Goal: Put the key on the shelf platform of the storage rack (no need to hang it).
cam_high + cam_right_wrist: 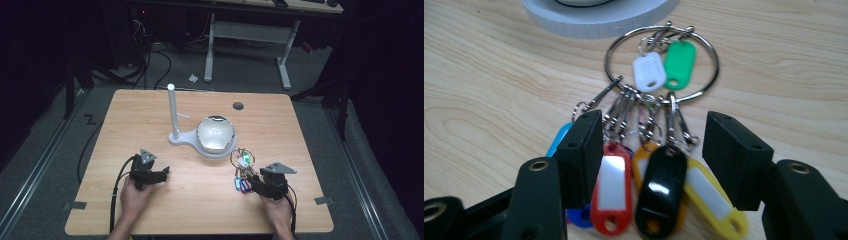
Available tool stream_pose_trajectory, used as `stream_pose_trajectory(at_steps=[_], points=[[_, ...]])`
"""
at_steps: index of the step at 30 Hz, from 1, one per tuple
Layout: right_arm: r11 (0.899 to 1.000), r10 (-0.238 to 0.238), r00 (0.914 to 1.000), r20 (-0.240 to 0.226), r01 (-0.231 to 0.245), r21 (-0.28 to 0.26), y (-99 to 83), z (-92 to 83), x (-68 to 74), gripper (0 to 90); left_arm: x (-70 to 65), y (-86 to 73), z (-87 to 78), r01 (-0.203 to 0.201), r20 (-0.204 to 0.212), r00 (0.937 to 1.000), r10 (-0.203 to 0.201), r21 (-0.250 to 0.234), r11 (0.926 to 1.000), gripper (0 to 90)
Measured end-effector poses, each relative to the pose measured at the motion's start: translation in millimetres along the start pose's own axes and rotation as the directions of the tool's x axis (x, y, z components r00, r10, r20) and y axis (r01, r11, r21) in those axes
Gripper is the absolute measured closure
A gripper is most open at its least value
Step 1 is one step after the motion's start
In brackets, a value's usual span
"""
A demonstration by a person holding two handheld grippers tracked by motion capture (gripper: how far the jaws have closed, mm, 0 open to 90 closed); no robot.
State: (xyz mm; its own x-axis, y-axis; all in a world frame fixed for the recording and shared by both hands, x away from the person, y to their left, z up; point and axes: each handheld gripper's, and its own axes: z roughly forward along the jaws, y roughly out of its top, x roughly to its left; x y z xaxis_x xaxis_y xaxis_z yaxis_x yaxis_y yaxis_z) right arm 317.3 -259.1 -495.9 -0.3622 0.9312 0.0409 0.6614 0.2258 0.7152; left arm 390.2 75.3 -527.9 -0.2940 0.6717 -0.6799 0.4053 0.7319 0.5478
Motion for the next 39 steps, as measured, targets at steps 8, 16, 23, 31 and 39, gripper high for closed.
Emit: stream_pose_trajectory(at_steps=[8,16,23,31,39], points=[[0.999,-0.02,0.9998,0.004,0.019,0.046,2.1,14.5,8.0,40.7,-0.1,0.0,0.1,0.002,-0.002,1.0,-0.002,-0.002,1.0,21.2],[0.998,0.008,0.9994,-0.034,-0.006,0.058,-0.8,19.5,4.1,41.1,0.2,0.1,0.0,-0.003,0.002,1.0,0.003,-0.001,1.0,21.1],[0.998,0.009,0.9974,-0.071,-0.005,0.055,-3.8,19.0,1.9,59.1,0.2,0.0,0.0,-0.003,0.001,1.0,0.003,-0.001,1.0,21.2],[0.998,0.001,0.9966,-0.082,0.004,0.057,-4.0,16.7,0.1,70.1,0.2,0.0,0.0,-0.003,0.001,1.0,0.003,-0.001,1.0,21.2],[0.998,-0.042,0.9972,-0.062,0.045,0.049,-3.7,14.8,3.6,73.7,0.4,0.1,-0.2,-0.005,0.002,1.0,0.005,0.001,1.0,21.2]])
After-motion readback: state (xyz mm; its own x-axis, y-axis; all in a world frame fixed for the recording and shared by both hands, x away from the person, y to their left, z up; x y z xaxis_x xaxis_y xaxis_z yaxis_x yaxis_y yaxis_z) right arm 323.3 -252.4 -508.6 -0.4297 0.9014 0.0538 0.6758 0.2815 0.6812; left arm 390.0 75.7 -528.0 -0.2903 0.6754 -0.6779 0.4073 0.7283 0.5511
